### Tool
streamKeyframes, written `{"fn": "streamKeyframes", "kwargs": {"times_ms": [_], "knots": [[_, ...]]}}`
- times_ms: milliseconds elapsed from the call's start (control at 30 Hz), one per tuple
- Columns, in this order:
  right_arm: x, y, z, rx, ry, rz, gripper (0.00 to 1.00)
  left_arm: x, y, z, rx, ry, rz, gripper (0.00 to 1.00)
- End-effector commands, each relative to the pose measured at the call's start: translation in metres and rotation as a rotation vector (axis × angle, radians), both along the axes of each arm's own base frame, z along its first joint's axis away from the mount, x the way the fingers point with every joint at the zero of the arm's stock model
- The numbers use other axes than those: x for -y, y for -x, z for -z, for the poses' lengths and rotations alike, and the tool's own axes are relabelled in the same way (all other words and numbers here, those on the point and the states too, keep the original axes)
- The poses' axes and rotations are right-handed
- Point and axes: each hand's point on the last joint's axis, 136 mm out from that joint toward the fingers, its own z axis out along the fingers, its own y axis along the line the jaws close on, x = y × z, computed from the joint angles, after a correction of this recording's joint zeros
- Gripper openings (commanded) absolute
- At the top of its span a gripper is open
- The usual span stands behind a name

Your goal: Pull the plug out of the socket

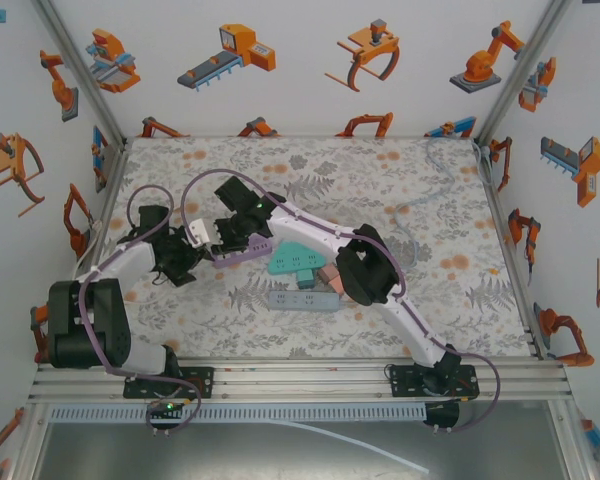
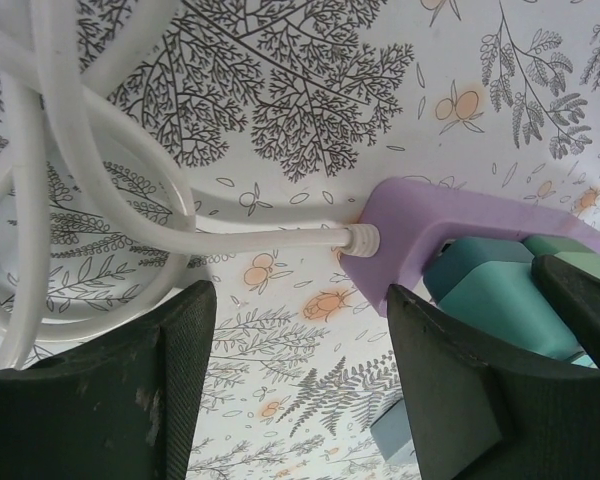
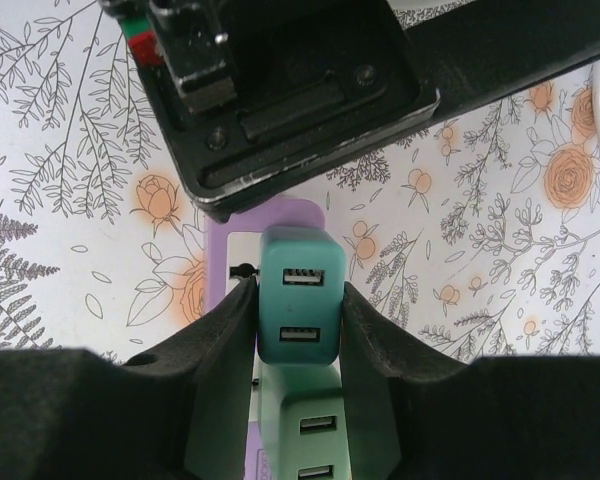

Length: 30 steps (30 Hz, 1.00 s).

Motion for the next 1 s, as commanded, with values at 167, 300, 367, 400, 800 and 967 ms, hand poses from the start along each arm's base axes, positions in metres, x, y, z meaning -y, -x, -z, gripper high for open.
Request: {"fn": "streamKeyframes", "kwargs": {"times_ms": [167, 300, 367, 400, 800, 967], "knots": [[-0.013, 0.009, 0.002, -0.065, -0.033, -0.002, 0.27, -0.002, 0.016, 0.023, -0.103, -0.078, 0.039, 0.64], [-0.016, 0.008, -0.003, -0.085, -0.047, 0.014, 0.21, -0.006, 0.019, 0.027, -0.124, -0.1, 0.028, 0.6], [-0.018, 0.008, -0.009, -0.099, -0.061, 0.024, 0.2, -0.01, 0.022, 0.029, -0.147, -0.124, 0.012, 0.57], [-0.02, 0.007, -0.014, -0.105, -0.071, 0.027, 0.18, -0.012, 0.024, 0.03, -0.155, -0.133, 0.007, 0.56], [-0.031, -0.005, -0.059, -0.17, -0.178, 0.085, 0.08, -0.019, 0.028, 0.034, -0.179, -0.167, -0.008, 0.53], [-0.031, -0.006, -0.062, -0.153, -0.192, 0.072, 0.06, -0.021, 0.028, 0.034, -0.181, -0.174, -0.013, 0.53]]}}
